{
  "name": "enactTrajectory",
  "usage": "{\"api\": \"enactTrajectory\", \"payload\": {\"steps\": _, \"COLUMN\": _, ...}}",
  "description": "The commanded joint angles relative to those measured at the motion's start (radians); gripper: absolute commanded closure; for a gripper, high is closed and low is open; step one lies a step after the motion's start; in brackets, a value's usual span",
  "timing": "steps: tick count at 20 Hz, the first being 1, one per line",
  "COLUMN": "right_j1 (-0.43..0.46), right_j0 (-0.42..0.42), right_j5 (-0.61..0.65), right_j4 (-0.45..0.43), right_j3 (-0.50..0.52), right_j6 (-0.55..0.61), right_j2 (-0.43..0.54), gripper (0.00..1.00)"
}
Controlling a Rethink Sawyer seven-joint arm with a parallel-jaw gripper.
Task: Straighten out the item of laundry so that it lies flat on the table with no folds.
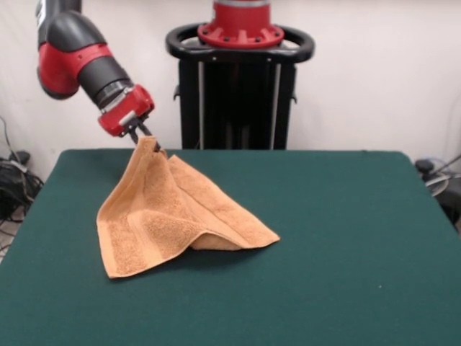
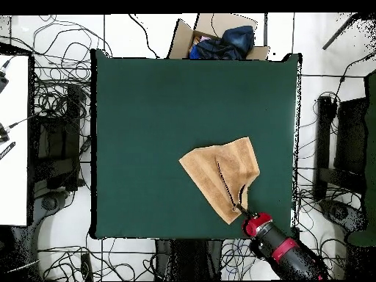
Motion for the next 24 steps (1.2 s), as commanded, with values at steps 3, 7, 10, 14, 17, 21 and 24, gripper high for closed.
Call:
{"api": "enactTrajectory", "payload": {"steps": 3, "right_j1": 0.054, "right_j0": -0.003, "right_j5": 0.177, "right_j4": 0.067, "right_j3": -0.233, "right_j6": -0.301, "right_j2": -0.099, "gripper": 1.0}}
{"api": "enactTrajectory", "payload": {"steps": 7, "right_j1": 0.052, "right_j0": 0.007, "right_j5": 0.207, "right_j4": 0.086, "right_j3": -0.264, "right_j6": -0.34, "right_j2": -0.095, "gripper": 1.0}}
{"api": "enactTrajectory", "payload": {"steps": 10, "right_j1": 0.041, "right_j0": 0.024, "right_j5": 0.211, "right_j4": 0.091, "right_j3": -0.267, "right_j6": -0.341, "right_j2": -0.091, "gripper": 1.0}}
{"api": "enactTrajectory", "payload": {"steps": 14, "right_j1": 0.025, "right_j0": 0.038, "right_j5": 0.212, "right_j4": 0.095, "right_j3": -0.256, "right_j6": -0.337, "right_j2": -0.087, "gripper": 1.0}}
{"api": "enactTrajectory", "payload": {"steps": 17, "right_j1": 0.024, "right_j0": 0.042, "right_j5": 0.221, "right_j4": 0.101, "right_j3": -0.26, "right_j6": -0.346, "right_j2": -0.09, "gripper": 1.0}}
{"api": "enactTrajectory", "payload": {"steps": 21, "right_j1": 0.026, "right_j0": 0.047, "right_j5": 0.237, "right_j4": 0.11, "right_j3": -0.267, "right_j6": -0.357, "right_j2": -0.09, "gripper": 1.0}}
{"api": "enactTrajectory", "payload": {"steps": 24, "right_j1": 0.024, "right_j0": 0.05, "right_j5": 0.253, "right_j4": 0.118, "right_j3": -0.275, "right_j6": -0.37, "right_j2": -0.089, "gripper": 1.0}}
